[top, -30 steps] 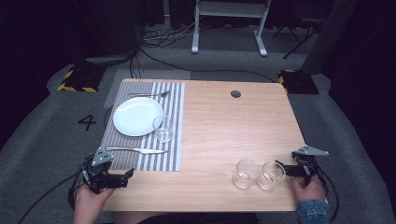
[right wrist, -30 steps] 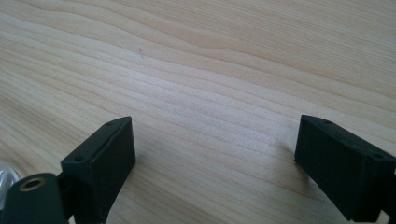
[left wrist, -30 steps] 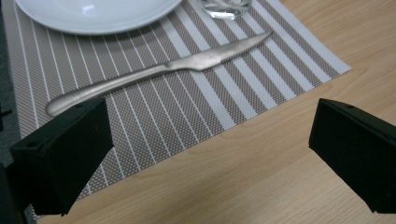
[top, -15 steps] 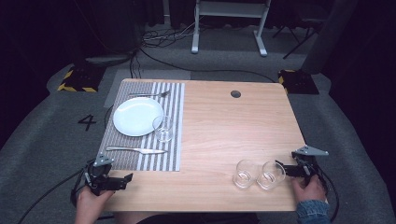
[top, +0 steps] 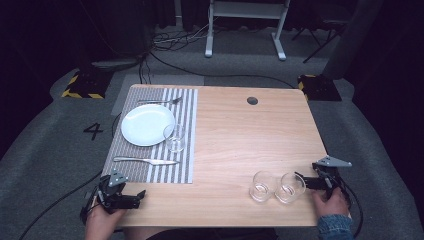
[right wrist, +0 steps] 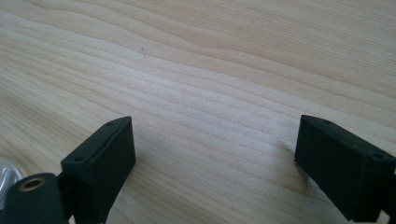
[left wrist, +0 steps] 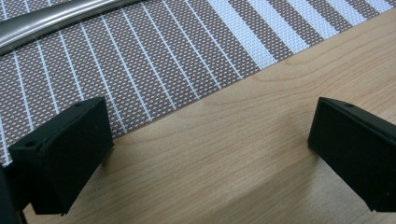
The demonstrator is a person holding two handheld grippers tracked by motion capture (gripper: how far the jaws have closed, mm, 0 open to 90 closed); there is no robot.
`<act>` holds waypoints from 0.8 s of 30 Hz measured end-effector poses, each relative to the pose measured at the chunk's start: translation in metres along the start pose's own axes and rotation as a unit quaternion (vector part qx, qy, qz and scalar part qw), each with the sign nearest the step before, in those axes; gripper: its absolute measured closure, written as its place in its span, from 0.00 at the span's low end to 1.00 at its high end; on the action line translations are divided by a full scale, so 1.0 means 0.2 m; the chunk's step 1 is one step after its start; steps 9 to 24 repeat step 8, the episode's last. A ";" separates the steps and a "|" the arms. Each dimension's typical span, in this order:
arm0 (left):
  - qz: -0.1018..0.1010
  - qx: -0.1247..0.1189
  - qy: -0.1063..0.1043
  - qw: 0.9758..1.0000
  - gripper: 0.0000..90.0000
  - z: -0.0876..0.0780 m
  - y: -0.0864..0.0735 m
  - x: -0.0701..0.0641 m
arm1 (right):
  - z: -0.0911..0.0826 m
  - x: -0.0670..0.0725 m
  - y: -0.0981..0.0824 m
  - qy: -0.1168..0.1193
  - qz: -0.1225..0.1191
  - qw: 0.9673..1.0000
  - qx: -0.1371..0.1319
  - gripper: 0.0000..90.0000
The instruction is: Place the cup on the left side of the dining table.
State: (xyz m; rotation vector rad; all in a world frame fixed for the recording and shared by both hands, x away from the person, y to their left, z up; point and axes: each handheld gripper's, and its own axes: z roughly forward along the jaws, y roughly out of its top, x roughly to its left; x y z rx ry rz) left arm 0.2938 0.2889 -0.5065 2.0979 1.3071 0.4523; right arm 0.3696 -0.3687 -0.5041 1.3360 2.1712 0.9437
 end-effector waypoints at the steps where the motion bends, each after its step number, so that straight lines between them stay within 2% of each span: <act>1: 0.000 0.000 0.000 1.000 0.00 0.00 0.00 0.00 | 0.00 0.00 0.00 0.000 0.000 1.000 0.000 0.14; 6: 0.000 0.000 0.000 1.000 0.00 0.00 0.00 0.00 | 0.00 0.00 0.00 0.000 0.000 1.000 0.000 0.14; 8: -0.008 -0.002 -0.001 1.000 0.00 0.00 0.01 0.01 | 0.00 0.00 0.00 0.000 0.000 1.000 0.000 0.14; 24: -0.008 -0.002 -0.001 1.000 0.00 0.00 0.01 0.01 | 0.00 0.00 0.00 0.000 0.000 1.000 0.000 0.14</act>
